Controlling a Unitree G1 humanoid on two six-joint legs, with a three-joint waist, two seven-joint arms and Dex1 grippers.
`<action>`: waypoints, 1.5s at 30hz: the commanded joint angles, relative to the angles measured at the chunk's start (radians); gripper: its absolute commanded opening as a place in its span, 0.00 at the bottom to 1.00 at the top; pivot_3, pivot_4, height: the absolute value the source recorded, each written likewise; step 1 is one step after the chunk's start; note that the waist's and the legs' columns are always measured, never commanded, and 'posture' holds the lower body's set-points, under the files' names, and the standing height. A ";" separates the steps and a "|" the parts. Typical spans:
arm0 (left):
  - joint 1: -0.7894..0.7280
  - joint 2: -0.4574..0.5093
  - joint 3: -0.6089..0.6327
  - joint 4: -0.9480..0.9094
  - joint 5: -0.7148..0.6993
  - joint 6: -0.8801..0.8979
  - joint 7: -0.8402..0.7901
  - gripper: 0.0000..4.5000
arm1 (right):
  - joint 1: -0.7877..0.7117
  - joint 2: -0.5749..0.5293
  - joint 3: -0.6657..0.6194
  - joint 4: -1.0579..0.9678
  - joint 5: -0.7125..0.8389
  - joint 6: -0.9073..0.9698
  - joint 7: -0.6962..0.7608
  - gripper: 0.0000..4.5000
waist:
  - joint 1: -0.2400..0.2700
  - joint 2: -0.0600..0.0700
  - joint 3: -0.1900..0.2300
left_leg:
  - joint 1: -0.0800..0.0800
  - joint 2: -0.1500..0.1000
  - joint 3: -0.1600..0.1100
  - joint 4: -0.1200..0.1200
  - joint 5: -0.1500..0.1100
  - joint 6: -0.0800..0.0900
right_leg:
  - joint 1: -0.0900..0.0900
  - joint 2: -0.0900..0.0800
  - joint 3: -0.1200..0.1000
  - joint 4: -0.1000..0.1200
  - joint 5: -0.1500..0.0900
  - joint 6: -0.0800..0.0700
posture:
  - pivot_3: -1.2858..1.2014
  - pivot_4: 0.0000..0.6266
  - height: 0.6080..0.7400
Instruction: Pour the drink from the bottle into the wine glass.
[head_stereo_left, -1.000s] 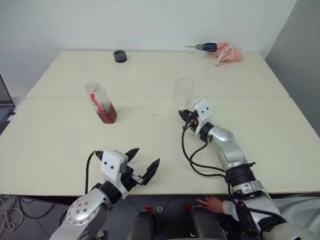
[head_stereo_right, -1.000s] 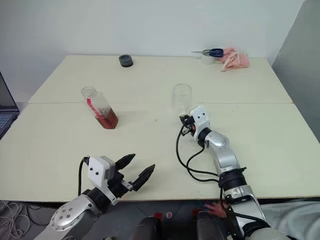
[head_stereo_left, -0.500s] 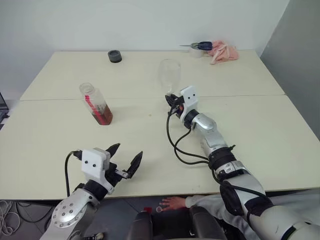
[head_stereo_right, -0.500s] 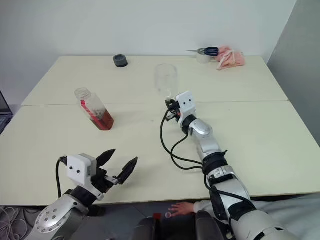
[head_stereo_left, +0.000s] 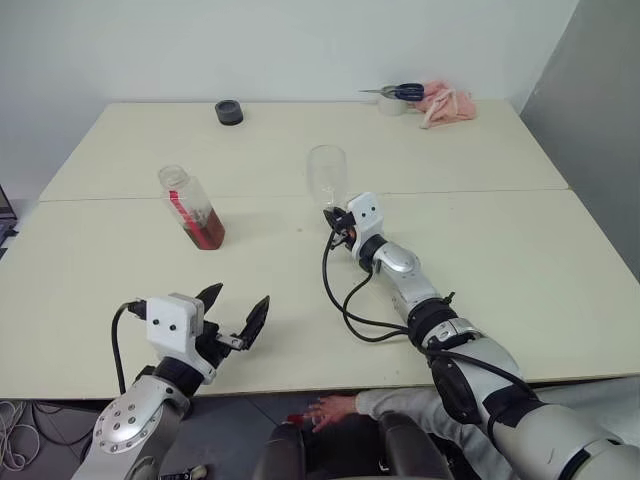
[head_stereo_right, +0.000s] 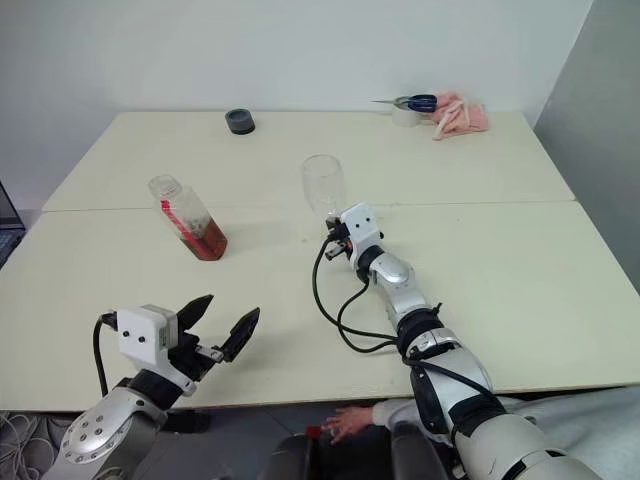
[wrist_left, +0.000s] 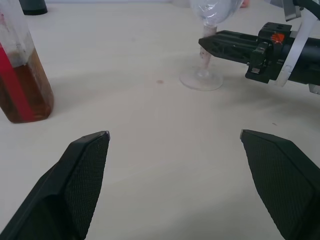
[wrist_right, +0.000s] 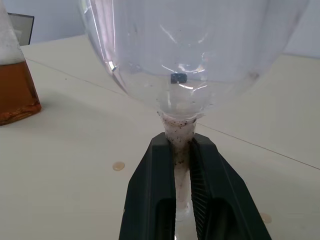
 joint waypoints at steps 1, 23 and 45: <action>-0.010 -0.004 -0.010 -0.026 -0.001 -0.004 0.006 1.00 | -0.020 -0.001 0.009 0.001 -0.026 -0.029 -0.011 0.03 | 0.000 0.000 0.000 | 0.000 0.000 0.000 0.000 0.000 0.000 | 0.000 0.000 0.000 0.000 0.000 0.000 | 0.52 0.24 1.00; -0.058 -0.038 0.001 0.022 0.021 -0.002 0.047 1.00 | 0.100 -0.105 0.003 -0.131 -0.024 0.035 0.097 0.99 | 0.006 0.000 0.000 | 0.000 0.000 0.000 0.000 0.000 0.000 | 0.000 0.000 0.000 0.000 0.000 0.000 | 0.52 0.24 1.00; -0.356 -0.011 0.180 0.335 0.120 -0.078 0.165 1.00 | 0.380 -0.572 0.037 -1.549 0.689 1.023 0.546 0.99 | 0.018 -0.002 0.001 | -0.001 0.000 -0.002 0.000 0.000 0.000 | 0.001 0.001 -0.001 -0.001 -0.001 0.001 | 0.52 0.24 1.00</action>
